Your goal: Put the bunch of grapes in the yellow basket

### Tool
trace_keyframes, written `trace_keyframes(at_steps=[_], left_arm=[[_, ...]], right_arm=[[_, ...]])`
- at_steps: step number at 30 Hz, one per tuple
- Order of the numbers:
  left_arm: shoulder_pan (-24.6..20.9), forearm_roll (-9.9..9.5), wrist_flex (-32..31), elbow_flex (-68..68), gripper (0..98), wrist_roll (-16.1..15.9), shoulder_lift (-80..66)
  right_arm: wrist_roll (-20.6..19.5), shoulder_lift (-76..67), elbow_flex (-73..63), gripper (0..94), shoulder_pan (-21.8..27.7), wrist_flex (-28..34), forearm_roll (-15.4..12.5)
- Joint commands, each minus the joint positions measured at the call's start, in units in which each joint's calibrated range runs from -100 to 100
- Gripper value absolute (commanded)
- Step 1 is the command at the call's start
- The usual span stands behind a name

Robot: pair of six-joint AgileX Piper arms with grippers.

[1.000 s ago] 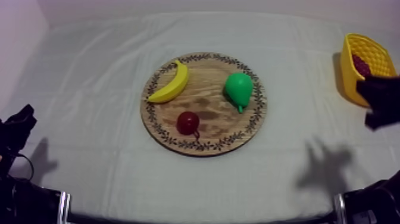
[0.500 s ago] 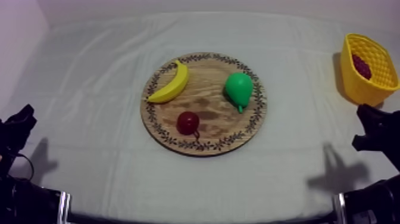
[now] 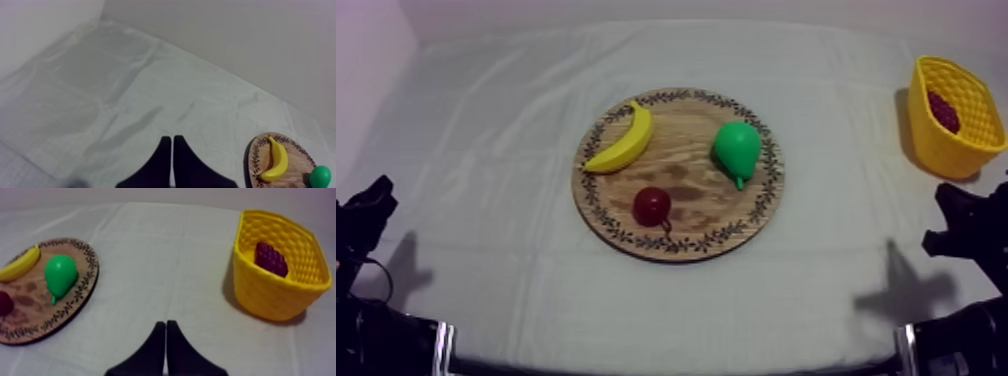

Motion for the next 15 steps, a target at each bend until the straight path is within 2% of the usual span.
trace_keyframes(at_steps=[1, 15], left_arm=[[0.0, 0.01, 0.0, 0.0, 0.1, 0.0, 0.0], [0.0, 0.01, 0.0, 0.0, 0.1, 0.0, 0.0]], right_arm=[[6.7, 0.0, 0.0, 0.3, 0.0, 0.1, 0.0], [6.3, 0.0, 0.0, 0.3, 0.0, 0.1, 0.0]])
